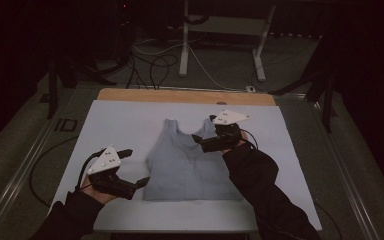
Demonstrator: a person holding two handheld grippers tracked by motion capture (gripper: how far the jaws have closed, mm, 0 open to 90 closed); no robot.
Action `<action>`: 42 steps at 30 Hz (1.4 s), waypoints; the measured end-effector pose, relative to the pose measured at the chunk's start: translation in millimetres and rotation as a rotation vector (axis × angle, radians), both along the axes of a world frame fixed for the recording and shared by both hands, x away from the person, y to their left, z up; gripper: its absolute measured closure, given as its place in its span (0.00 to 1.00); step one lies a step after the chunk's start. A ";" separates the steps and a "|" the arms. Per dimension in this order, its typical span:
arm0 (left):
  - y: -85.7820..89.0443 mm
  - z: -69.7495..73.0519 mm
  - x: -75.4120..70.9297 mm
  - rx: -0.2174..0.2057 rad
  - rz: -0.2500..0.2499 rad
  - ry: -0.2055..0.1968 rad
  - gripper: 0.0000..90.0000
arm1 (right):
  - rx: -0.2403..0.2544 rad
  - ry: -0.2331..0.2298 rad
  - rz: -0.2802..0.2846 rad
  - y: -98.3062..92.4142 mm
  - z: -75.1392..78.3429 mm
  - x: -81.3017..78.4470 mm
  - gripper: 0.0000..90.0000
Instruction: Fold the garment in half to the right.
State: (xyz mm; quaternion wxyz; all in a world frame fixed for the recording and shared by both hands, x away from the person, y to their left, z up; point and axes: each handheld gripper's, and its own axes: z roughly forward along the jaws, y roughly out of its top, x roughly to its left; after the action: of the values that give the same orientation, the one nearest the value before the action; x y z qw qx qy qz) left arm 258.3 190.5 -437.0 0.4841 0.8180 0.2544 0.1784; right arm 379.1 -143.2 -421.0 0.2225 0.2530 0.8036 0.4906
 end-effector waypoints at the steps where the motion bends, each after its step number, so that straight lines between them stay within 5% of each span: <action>1: -0.1 -0.7 0.3 -0.005 -0.006 0.010 0.01 | 0.011 0.004 -0.006 7.1 0.1 6.5 0.10; 12: -9.0 -13.3 2.0 0.042 -0.023 0.099 0.02 | 0.033 0.062 -0.047 41.6 -0.5 41.9 0.10; 27: -15.0 -51.1 -0.8 0.118 -0.056 0.171 0.05 | -0.018 0.150 -0.059 90.1 -18.4 76.7 0.12; 37: -12.0 -72.1 -2.5 0.189 -0.063 0.209 0.13 | -0.067 0.230 -0.107 117.6 -40.0 97.7 0.17; 42: -10.3 -78.2 0.6 0.192 -0.054 0.226 0.18 | -0.079 0.253 -0.119 126.8 -47.8 104.7 0.17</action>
State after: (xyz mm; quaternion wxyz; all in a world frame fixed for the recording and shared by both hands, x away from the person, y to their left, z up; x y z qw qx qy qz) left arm 258.9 180.2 -515.2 0.3767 0.8819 0.2669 0.0956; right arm 483.8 -16.4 -468.9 0.1580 0.3512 0.8275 0.4086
